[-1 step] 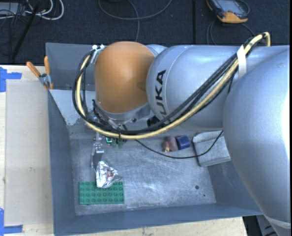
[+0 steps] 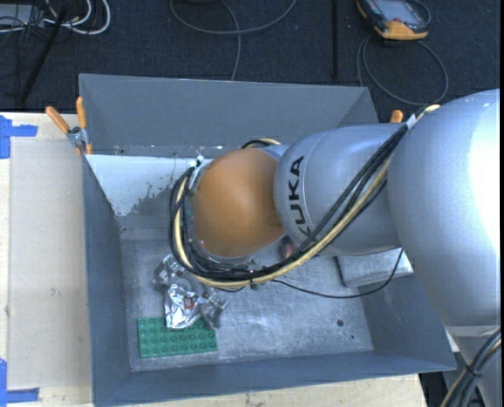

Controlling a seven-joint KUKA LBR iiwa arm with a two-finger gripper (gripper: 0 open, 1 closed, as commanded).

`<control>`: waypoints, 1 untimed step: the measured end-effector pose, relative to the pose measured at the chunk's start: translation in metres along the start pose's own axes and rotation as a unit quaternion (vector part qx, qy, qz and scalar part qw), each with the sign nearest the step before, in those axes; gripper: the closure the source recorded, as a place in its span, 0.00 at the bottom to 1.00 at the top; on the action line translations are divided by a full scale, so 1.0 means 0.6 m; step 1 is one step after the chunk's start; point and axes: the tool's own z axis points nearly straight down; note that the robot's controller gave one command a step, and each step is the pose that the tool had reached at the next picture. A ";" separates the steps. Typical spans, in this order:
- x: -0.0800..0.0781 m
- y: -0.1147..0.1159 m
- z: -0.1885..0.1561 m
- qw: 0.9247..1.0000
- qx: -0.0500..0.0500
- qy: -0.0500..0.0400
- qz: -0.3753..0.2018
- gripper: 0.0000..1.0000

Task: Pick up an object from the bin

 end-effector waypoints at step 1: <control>0.018 0.152 -0.043 0.984 -0.001 0.004 -0.178 0.00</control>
Offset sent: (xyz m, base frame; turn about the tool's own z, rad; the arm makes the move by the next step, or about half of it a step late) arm -0.0700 0.0531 0.0258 -0.3550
